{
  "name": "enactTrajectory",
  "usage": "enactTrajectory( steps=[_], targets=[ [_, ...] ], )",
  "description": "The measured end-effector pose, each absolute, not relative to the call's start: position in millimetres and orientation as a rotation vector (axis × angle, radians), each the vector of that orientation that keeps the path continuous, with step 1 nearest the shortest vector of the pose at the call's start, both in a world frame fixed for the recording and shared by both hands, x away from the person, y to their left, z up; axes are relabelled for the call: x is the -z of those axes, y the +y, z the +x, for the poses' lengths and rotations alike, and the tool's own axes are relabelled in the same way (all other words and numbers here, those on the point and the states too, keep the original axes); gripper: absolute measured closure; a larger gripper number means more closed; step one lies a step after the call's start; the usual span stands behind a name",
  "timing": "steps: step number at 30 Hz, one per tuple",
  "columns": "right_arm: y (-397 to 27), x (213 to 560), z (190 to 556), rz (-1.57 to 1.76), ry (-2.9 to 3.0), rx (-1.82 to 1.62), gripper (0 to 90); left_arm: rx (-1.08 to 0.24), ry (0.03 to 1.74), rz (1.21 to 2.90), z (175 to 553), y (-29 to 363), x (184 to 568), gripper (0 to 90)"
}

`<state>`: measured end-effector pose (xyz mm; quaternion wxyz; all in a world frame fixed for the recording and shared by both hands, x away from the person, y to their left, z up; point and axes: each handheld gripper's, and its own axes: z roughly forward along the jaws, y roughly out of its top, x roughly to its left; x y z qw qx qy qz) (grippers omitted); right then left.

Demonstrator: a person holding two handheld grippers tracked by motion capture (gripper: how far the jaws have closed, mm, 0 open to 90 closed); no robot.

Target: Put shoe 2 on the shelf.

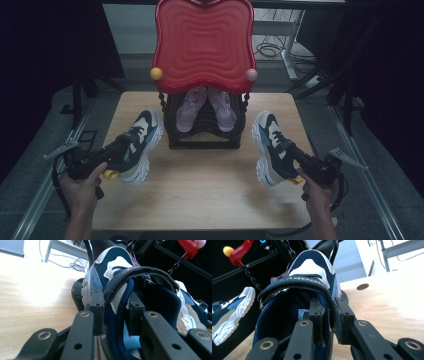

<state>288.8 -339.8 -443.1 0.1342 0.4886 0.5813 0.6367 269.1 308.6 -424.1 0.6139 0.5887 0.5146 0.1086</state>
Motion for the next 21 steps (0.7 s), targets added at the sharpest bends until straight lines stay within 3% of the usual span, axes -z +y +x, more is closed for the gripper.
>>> enactTrajectory(
  steps=[21],
  targets=[
    [-340,399,319,1.349,1.591,-1.922,77.2,-0.278,1.149,1.257,301,325,384,71.6]
  ],
)
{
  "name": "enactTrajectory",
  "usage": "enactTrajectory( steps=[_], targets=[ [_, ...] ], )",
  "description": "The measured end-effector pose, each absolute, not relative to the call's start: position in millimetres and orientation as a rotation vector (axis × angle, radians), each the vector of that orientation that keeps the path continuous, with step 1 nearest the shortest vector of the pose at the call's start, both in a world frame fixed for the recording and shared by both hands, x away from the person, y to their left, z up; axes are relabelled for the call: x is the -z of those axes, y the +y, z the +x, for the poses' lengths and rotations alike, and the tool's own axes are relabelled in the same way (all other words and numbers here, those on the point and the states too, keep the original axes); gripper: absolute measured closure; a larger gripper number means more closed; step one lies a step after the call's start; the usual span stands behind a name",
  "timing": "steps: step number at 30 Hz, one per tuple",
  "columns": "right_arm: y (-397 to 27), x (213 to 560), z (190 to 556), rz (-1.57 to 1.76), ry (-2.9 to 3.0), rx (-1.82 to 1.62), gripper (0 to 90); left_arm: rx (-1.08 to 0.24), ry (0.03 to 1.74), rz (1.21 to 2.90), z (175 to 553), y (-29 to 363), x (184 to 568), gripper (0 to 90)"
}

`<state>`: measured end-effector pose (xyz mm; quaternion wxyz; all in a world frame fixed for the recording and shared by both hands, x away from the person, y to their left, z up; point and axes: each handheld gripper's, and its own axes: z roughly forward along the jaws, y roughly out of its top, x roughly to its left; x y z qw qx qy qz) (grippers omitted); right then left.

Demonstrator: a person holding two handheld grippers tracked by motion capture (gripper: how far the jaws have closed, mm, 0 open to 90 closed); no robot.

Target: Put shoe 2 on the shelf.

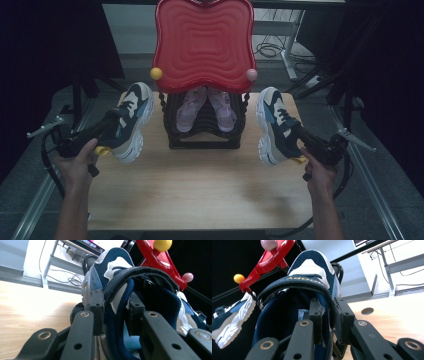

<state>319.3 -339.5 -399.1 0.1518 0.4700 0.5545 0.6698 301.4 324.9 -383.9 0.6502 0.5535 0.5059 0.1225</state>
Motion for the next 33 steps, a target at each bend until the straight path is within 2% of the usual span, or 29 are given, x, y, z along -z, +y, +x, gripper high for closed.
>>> enactTrajectory(
  steps=[17,33],
  targets=[
    [-340,365,340,1.313,1.529,-1.97,77.3,-0.34,1.1,1.221,322,326,339,71.6],
    [-338,331,359,1.294,1.501,-1.982,77.3,-0.339,1.085,1.179,343,327,305,71.7]
  ],
)
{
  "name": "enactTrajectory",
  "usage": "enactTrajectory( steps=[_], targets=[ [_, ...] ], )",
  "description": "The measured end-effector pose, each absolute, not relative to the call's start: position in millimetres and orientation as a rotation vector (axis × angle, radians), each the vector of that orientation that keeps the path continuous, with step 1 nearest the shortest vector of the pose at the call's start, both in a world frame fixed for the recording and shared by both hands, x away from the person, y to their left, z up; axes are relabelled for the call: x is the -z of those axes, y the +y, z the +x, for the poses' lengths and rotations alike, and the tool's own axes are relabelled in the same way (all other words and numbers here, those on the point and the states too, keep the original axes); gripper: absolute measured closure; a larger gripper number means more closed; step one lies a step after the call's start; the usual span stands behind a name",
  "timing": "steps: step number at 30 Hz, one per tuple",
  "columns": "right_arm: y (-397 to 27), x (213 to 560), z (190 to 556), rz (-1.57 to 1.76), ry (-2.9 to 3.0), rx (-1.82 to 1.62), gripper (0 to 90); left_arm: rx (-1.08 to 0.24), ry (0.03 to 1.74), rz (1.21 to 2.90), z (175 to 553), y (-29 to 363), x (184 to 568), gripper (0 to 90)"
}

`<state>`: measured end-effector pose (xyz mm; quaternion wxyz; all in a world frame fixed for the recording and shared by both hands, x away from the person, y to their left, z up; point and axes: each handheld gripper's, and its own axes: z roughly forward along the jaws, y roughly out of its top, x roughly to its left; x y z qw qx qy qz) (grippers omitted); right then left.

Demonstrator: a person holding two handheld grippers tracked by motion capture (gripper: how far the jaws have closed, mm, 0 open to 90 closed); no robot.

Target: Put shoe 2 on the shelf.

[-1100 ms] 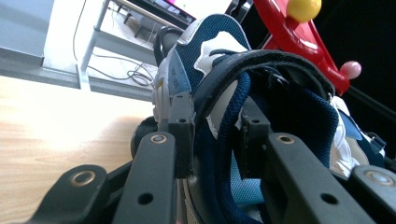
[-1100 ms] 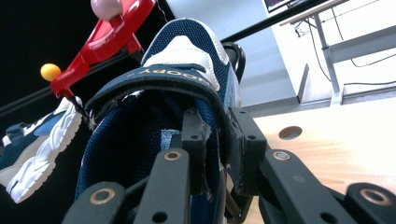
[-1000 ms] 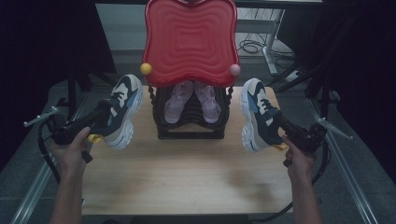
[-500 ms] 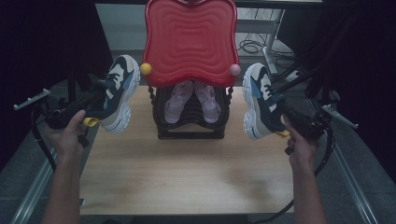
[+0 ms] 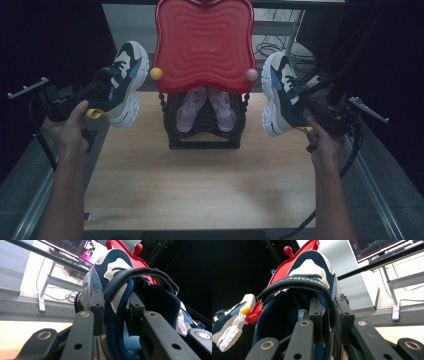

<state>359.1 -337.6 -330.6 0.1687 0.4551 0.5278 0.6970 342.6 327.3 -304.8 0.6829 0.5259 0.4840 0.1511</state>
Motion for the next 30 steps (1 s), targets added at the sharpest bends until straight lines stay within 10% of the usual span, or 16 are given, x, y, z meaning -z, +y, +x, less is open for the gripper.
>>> enactTrajectory(
  steps=[30],
  targets=[
    [-310,243,390,1.244,1.542,-1.963,77.3,-0.357,1.033,1.175,377,293,230,71.7]
  ],
)
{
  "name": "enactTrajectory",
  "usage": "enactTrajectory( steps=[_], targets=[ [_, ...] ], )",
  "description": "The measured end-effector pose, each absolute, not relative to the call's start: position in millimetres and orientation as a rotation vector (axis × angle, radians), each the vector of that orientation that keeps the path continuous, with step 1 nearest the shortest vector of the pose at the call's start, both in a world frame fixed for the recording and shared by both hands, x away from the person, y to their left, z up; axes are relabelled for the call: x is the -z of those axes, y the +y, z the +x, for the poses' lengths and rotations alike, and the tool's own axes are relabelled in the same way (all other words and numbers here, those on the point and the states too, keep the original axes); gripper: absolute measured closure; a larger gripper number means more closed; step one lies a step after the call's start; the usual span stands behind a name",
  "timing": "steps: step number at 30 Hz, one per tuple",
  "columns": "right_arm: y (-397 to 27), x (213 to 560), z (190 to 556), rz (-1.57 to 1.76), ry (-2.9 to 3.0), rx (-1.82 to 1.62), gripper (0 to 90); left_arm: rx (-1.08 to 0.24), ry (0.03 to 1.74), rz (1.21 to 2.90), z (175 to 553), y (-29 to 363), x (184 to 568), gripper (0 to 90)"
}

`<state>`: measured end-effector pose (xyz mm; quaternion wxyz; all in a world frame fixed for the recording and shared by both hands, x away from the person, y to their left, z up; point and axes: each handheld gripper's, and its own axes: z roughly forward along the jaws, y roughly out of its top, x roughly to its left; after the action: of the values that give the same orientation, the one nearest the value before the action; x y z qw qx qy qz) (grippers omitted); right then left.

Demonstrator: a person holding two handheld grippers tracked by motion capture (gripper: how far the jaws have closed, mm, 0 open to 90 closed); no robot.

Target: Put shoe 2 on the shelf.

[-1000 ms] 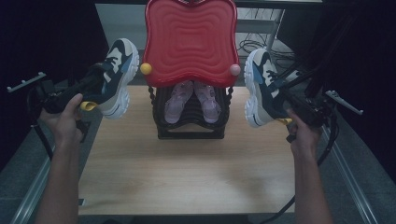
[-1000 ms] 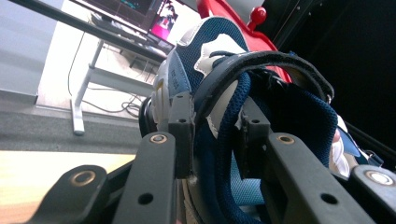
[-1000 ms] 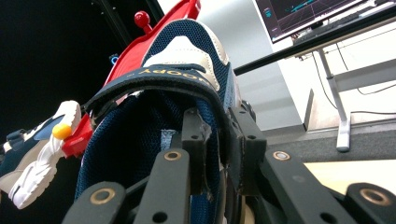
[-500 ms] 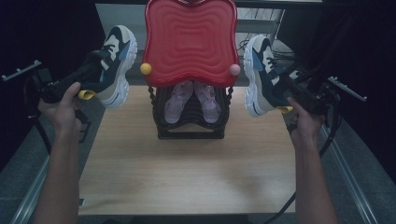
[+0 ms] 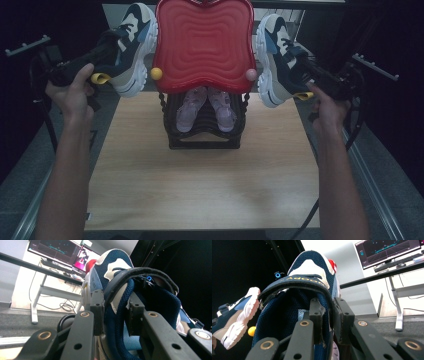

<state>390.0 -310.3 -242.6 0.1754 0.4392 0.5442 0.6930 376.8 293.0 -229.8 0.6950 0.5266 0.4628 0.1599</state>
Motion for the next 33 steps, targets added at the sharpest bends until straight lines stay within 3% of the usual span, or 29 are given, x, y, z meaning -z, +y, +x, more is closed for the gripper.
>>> enactTrajectory(
  steps=[33],
  targets=[
    [-219,173,426,1.172,1.644,-1.888,77.2,-0.401,1.002,1.252,412,216,181,71.6]
  ],
)
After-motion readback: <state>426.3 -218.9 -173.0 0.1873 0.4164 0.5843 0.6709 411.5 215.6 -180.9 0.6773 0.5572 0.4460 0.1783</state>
